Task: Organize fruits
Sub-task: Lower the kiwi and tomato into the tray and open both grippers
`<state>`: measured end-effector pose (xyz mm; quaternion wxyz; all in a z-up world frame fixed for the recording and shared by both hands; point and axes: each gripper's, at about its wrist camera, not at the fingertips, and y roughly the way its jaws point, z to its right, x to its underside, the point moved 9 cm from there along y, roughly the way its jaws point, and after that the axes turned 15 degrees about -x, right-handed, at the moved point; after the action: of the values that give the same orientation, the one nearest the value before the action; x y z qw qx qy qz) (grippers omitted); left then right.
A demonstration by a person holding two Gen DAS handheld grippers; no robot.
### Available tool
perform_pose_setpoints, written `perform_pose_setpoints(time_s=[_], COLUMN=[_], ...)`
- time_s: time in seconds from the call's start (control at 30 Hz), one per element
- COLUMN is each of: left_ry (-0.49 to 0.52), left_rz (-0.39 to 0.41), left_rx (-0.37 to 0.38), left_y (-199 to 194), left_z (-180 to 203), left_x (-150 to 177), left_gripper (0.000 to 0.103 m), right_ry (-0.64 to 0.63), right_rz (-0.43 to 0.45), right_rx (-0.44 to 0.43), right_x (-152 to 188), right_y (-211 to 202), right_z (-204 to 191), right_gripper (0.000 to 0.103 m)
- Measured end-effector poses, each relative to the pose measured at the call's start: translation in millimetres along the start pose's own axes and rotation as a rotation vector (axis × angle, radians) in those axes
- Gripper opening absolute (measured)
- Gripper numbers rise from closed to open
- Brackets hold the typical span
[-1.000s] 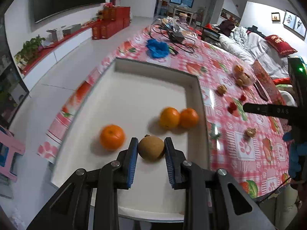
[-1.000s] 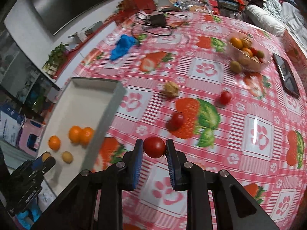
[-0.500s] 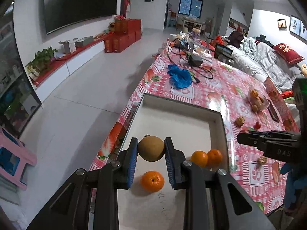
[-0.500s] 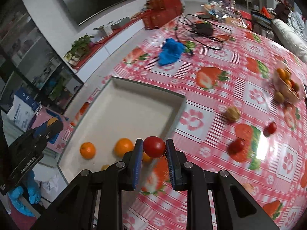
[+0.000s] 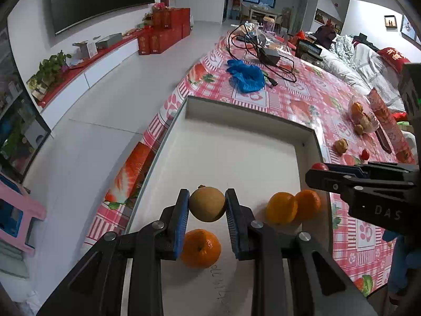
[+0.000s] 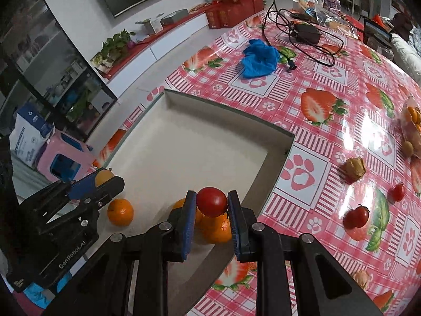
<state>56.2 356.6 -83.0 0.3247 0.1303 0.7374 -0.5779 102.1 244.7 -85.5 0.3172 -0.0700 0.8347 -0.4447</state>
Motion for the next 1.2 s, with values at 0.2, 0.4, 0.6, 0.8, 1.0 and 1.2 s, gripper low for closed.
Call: perform_pose_setpoints(time_s=[0.2, 0.4, 0.6, 0.8, 1.0, 1.2], left_ry=[0.008, 0.021, 0.028, 0.037, 0.059, 0.107], left_rz=[-0.019, 0.012, 0.011, 0.006, 0.017, 0.036], left_rx=[-0.005, -0.035, -0.035, -0.041, -0.025, 0.009], left_y=[8, 5, 0, -8, -24, -48], left_z=[2, 3, 6, 11, 24, 48], left_x=[6, 5, 3, 3, 1, -10], left_gripper=[0.031, 0.075, 0.079, 0.08, 0.081, 0.081], right_ry=[0.003, 0.009, 0.02, 0.016, 0.047, 0.132], right_rz=[-0.021, -0.036, -0.027, 0.01, 0.049, 0.088], right_rx=[0.005, 0.003, 0.005, 0.019, 0.059, 0.098], right_x=[3, 5, 5, 2, 14, 34], right_y=[11, 15, 9, -8, -31, -68], right_z=[1, 3, 5, 6, 25, 62], right_gripper=[0.025, 0.026, 0.071, 0.075, 0.102, 0.102])
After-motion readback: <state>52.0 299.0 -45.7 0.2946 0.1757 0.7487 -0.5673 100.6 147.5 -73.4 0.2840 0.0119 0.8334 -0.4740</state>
